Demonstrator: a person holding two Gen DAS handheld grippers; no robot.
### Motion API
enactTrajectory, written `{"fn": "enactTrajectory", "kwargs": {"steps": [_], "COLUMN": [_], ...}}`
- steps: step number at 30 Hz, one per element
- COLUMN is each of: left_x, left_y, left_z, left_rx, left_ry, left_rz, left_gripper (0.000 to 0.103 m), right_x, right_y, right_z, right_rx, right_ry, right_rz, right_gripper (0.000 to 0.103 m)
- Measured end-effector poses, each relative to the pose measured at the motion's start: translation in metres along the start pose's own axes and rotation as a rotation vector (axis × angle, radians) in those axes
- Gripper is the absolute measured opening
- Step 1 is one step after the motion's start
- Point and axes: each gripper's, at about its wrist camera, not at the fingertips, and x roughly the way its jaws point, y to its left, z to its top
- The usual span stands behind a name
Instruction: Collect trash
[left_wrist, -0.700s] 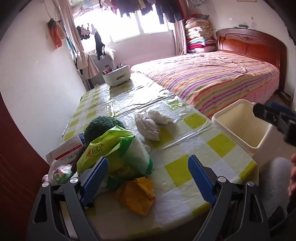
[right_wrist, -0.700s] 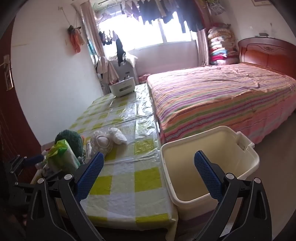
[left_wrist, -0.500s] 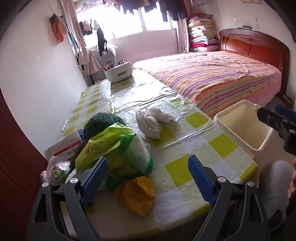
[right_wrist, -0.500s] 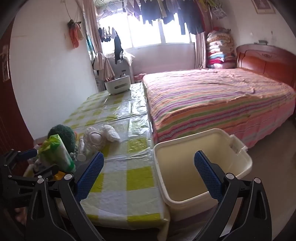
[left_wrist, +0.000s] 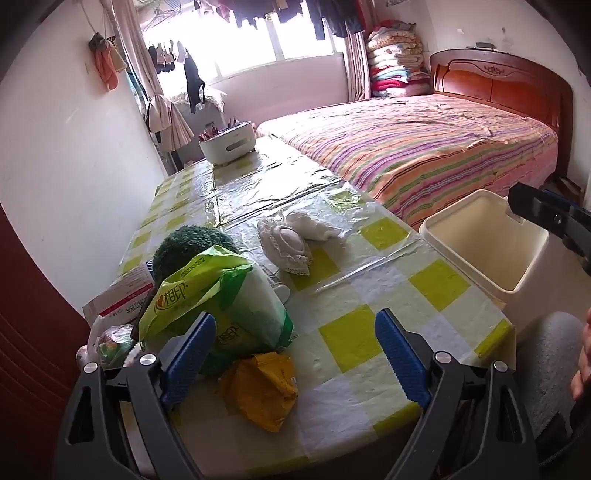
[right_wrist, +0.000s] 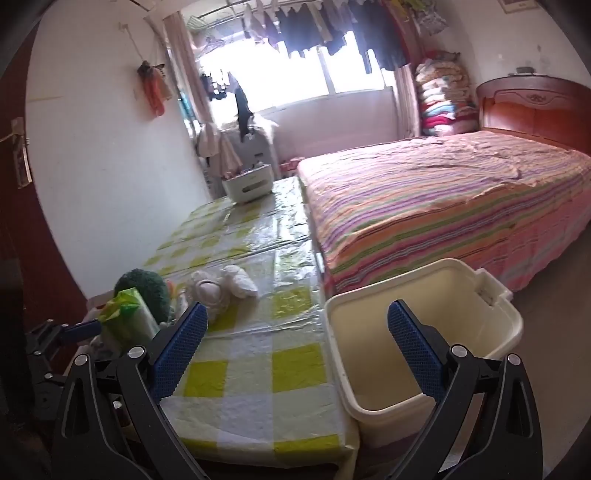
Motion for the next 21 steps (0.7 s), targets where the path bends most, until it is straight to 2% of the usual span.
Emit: {"fn": "enactTrajectory", "kwargs": {"steps": [3,6,9,11,14,15,18,21], "left_x": [-0.004,-0.008,-0.017,-0.024,-0.034,-0.035,-0.03,-0.025], "left_y": [0.003,0.011,0.017,0.016,0.012,0.013,0.019,0.024], "left_z": [0.001,-0.001,-0.005,-0.008,-0.014,-0.015,-0.02,-0.028], "left_rx": [-0.017,-0.078,-0.13,-0.133,-0.133,-0.135,-0.152,-0.156], "left_ry": [-0.013,-0.028,-0.077,-0.124,-0.194,-0.195,-0.135,-0.086], "left_rz": [-0.021,-0.118,-0.201,-0.205,-0.142,-0.137,-0.174,-0.155], "left_gripper": [0.086,0.086,0.086,0.086,0.086,0.086,0.086,0.086], "right_x": [-0.007,-0.015,-0.016,-0.016,-0.014,-0.014,-0.013,-0.015], "right_y": [0.003,0.011,0.017,0.018,0.016,0.015,0.013,0.014], "right_z": [0.005,0.01,0.012,0.01,0.01,0.009,0.007,0.005], "right_rx": [-0.019,-0.067,-0.104,-0.105,-0.088,-0.084,-0.078,-0.076], "right_ry": [-0.022,-0.062,-0.06,-0.05,-0.034,-0.031,-0.022,-0.027], "right_rz": [0.037,0.043,0.034,0.04,0.047,0.042,0.047,0.051], "right_gripper": [0.097,0.097,0.097,0.097,0.097,0.097,0.097,0.097]}}
